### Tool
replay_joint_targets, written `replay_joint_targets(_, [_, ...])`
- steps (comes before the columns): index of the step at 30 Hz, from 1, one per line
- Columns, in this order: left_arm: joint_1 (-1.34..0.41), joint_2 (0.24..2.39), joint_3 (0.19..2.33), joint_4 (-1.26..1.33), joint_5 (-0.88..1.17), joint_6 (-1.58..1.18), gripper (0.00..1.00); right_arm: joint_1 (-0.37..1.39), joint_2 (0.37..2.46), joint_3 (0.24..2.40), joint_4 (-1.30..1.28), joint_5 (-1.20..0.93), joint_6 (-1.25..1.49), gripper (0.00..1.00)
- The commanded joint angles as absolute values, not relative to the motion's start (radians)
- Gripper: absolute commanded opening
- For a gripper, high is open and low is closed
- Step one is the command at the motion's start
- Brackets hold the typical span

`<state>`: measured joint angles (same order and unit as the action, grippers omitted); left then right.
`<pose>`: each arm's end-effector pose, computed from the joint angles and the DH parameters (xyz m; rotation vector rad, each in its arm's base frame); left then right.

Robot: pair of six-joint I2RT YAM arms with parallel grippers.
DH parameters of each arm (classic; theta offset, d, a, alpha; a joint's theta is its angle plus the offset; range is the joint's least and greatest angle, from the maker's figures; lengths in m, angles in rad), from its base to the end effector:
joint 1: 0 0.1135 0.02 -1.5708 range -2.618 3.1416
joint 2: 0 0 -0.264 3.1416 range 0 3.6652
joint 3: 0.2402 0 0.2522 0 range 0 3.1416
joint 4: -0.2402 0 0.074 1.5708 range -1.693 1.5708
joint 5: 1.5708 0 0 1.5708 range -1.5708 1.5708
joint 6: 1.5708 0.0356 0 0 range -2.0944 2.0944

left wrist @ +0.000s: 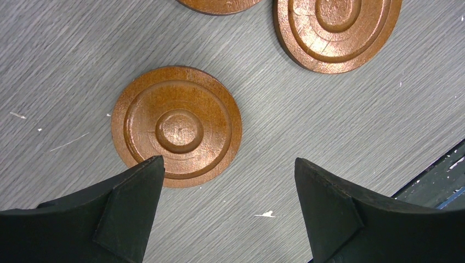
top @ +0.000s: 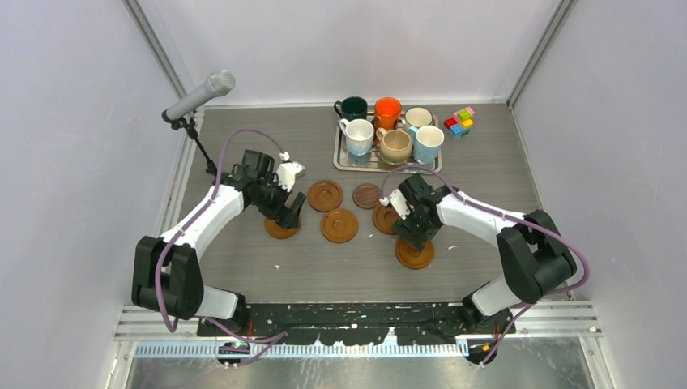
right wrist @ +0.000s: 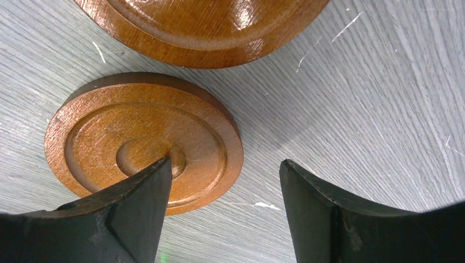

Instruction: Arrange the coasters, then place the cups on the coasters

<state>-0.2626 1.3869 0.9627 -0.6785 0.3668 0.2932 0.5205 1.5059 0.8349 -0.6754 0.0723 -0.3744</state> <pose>0.2555 -0.0819 0.2312 0.8335 2.4975 -0.4782 0.2237 0.1253 0.1649 -1.2490 2.6300 -0.0811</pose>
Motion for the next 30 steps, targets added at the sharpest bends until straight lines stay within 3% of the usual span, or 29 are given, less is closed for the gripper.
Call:
replay_joint_targets(1, [-0.268, 1.358, 0.981, -0.676, 0.367, 0.291, 0.91, 0.528, 1.543, 0.820, -0.635, 0.140, -0.328, 0.76])
replay_joint_targets(12, [-0.268, 1.400, 0.983, -0.688, 0.345, 0.294, 0.91, 0.518, 1.580, 0.804, -0.593, 0.182, -0.345, 0.72])
replay_joint_targets(30, [-0.268, 1.424, 1.020, -0.732, 0.297, 0.315, 0.91, 0.322, 1.566, 0.815, -0.611, 0.130, -0.421, 0.68])
